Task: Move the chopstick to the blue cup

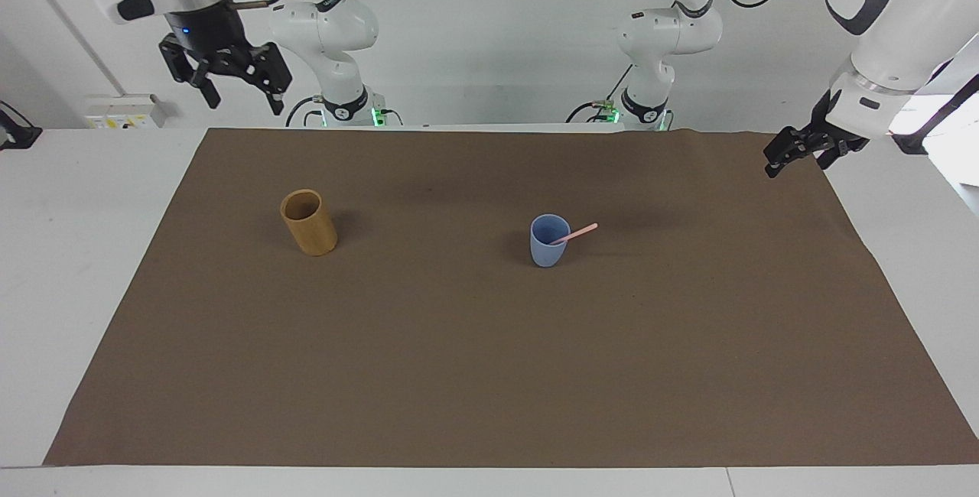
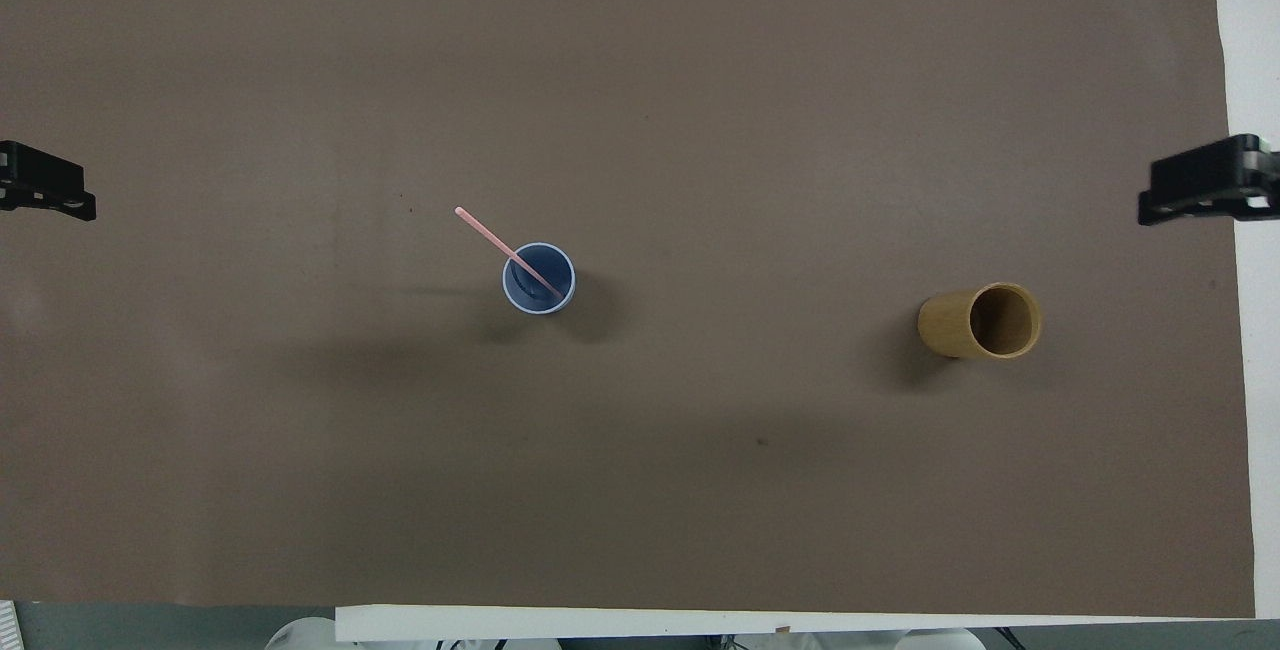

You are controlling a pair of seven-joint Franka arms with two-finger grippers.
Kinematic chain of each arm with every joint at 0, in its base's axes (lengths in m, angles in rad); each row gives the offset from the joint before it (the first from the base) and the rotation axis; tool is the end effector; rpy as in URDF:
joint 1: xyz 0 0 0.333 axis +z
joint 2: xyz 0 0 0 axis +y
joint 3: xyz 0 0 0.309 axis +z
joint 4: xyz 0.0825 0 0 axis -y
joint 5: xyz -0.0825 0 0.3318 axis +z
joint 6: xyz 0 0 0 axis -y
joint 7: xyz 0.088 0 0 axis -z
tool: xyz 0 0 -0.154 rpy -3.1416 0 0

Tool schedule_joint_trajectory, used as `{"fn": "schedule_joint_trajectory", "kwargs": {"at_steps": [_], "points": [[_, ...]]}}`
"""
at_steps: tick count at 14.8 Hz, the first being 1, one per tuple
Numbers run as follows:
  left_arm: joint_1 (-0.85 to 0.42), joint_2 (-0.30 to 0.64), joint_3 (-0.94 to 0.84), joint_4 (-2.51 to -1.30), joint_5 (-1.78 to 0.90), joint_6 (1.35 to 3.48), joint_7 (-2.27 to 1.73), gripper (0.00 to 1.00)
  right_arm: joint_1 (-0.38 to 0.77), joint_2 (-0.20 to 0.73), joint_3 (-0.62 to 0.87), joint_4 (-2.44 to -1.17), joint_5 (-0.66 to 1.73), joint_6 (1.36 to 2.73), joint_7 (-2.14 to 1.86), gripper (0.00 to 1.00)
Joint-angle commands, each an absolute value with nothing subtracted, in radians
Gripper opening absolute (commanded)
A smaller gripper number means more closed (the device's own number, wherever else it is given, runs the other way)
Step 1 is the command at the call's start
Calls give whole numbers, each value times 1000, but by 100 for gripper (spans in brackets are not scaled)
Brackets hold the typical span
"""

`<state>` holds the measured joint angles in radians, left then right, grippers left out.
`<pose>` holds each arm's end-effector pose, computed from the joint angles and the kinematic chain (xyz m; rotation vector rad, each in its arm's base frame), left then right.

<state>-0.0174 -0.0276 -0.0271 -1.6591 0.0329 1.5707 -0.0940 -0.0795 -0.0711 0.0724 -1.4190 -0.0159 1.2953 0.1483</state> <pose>0.4884 -0.0168 0.5474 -3.1016 -0.0753 0.0905 0.4455 -0.0044 0.6424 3.1064 -0.2485 -0.0798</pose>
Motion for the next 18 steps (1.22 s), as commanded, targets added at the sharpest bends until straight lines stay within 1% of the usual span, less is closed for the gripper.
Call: {"fn": "schedule_joint_trajectory", "kwargs": {"at_steps": [1, 3, 5, 9, 11, 18], "points": [[-14, -44, -26, -1669, 26, 1559, -80, 100, -138, -77, 57, -1450, -3, 1232, 60, 100], [-14, -44, -26, -1670, 26, 1559, -80, 100, -138, -68, 57, -1442, -20, 1198, 28, 100], [-14, -44, -26, -1669, 26, 1559, -80, 100, -140, -63, 57, -1439, -20, 1193, 25, 100], [-14, -44, -26, -1669, 26, 1559, -80, 100, -98, -58, 57, -1443, -64, 1196, -52, 100], [-12, -44, -26, -1669, 26, 1559, -80, 100, -95, -64, 51, -1460, -71, 1203, -78, 100], [-14, -44, -26, -1669, 26, 1559, -80, 100, -89, -48, 49, -1460, -72, 1218, -110, 100]]}}
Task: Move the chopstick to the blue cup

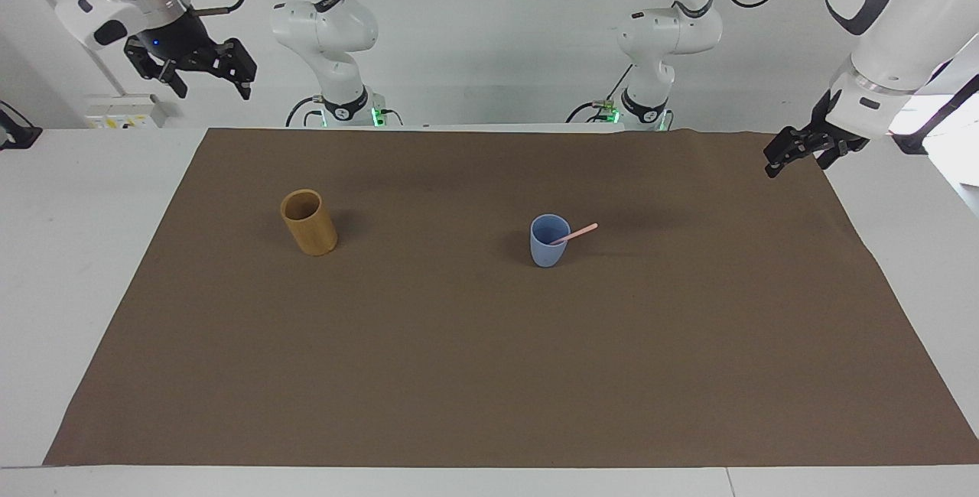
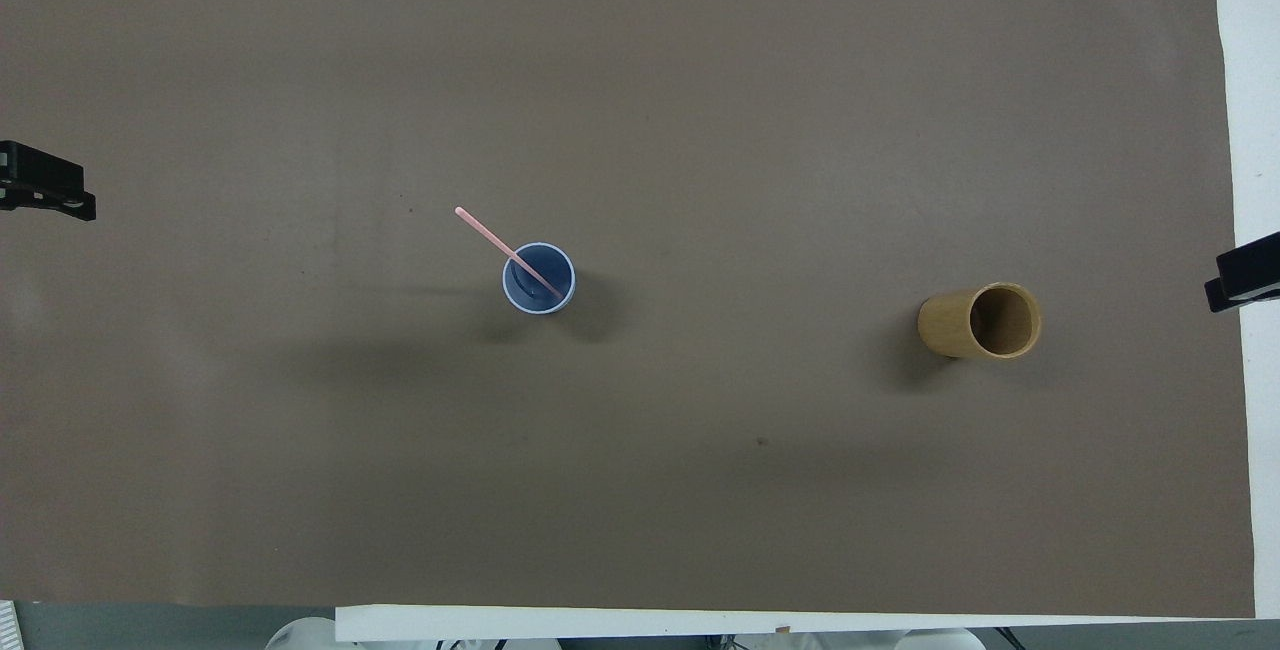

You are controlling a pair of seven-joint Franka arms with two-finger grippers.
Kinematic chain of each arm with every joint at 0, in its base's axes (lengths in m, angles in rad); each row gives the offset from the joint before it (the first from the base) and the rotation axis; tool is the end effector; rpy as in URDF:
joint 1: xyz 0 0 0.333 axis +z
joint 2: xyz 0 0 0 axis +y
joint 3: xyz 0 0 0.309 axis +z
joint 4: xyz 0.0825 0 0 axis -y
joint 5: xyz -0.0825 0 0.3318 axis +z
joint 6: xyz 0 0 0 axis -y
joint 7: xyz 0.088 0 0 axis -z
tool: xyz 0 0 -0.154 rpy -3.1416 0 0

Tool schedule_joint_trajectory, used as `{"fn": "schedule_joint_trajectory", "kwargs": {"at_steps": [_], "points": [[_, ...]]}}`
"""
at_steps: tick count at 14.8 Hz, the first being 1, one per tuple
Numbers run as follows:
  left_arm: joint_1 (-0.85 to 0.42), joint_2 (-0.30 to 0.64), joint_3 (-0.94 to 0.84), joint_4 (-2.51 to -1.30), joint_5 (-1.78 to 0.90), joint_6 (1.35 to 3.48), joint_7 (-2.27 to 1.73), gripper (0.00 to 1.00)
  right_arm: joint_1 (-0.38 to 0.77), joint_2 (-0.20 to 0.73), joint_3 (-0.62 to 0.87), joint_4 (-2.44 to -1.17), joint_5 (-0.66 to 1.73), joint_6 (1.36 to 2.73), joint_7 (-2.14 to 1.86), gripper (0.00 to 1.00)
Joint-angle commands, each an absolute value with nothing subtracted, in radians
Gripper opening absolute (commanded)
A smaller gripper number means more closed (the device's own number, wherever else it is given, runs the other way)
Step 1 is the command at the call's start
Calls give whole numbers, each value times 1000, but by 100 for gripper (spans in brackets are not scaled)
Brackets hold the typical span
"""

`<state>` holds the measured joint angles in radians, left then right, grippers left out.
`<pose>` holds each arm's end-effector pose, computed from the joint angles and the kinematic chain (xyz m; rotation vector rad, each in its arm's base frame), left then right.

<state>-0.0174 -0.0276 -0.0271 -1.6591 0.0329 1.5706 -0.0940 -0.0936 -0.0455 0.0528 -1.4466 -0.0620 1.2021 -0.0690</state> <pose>0.4883 -0.0168 0.5474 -3.1016 -0.0753 0.0907 0.4365 -0.0280 0.6148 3.0746 0.0174 -0.3118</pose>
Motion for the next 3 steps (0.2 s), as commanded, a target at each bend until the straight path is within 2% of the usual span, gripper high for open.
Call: {"fn": "schedule_joint_trajectory", "kwargs": {"at_steps": [1, 3], "points": [[-12, -44, -26, -1669, 26, 1559, -80, 100, -89, -49, 49, -1460, -72, 1216, -112, 100], [-14, -44, -26, -1669, 26, 1559, -80, 100, -89, -51, 49, -1460, -72, 1215, -112, 100]]}}
